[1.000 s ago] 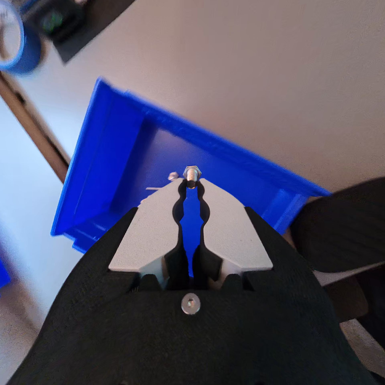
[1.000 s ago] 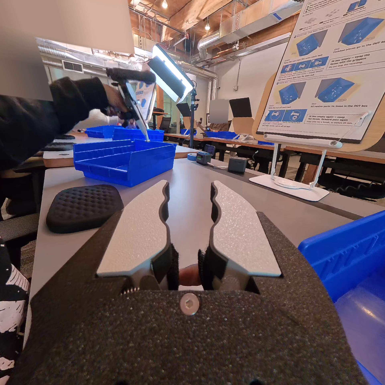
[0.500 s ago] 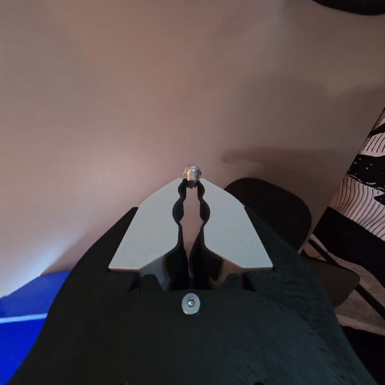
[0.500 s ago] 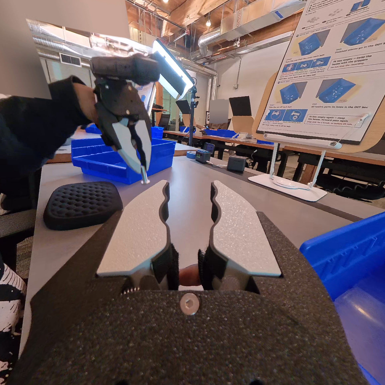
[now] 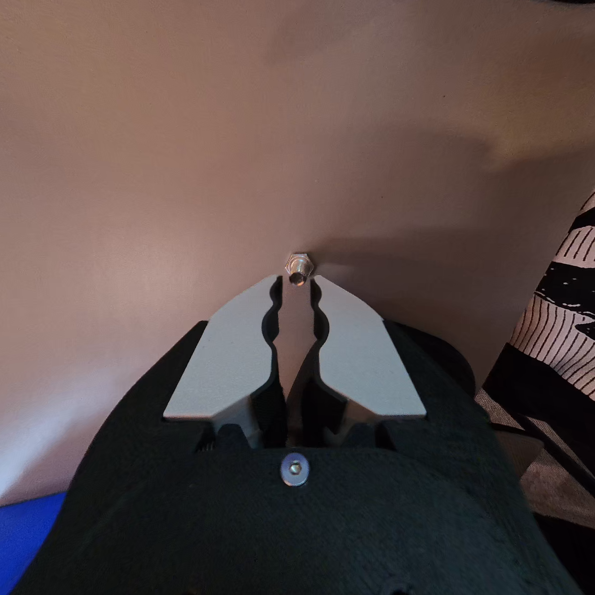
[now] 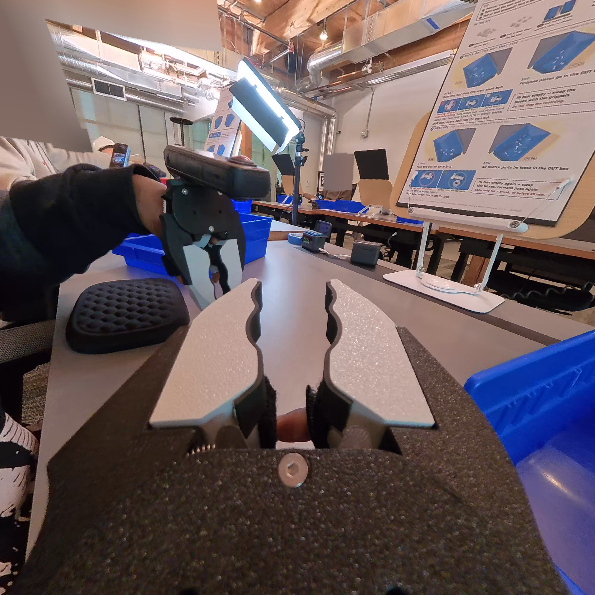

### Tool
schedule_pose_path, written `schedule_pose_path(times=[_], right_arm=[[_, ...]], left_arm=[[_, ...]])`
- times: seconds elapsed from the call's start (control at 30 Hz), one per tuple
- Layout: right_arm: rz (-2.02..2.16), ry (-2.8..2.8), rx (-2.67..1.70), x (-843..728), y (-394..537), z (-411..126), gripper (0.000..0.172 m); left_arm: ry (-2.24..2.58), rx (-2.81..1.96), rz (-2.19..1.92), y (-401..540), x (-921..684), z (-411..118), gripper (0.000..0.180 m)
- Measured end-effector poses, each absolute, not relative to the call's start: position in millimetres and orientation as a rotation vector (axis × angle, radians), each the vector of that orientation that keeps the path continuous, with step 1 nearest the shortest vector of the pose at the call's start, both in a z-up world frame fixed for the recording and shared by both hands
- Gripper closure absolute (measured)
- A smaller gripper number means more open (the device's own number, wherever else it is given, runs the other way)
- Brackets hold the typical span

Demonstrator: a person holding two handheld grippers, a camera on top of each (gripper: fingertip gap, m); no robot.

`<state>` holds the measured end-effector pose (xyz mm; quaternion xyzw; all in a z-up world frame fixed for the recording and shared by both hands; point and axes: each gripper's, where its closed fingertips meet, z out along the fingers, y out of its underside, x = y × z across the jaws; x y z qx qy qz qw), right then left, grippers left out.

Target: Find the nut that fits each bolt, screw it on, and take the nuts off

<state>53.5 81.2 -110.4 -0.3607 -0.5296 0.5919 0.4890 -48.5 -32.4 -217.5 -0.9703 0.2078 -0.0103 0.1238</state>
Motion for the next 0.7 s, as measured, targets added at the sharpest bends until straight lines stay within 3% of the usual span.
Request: schedule_pose_path(times=[0.2, 0.33, 0.5, 0.7], right_arm=[[1.439, -1.281, -0.871, 54, 81, -110, 0.134], [1.430, -1.286, -0.864, 54, 80, -110, 0.134], [1.418, -1.291, -0.859, 54, 79, -110, 0.134], [1.412, -1.292, -0.863, 53, 79, -111, 0.134]], left_arm=[[0.433, -2.709, 0.098, -64, -90, -150, 0.150], [0.109, -2.711, 0.245, -127, -159, -105, 0.149], [-0.204, -2.920, 0.289, -208, -220, -138, 0.149], [-0.340, -3.003, 0.094, -240, -237, -196, 0.148]])
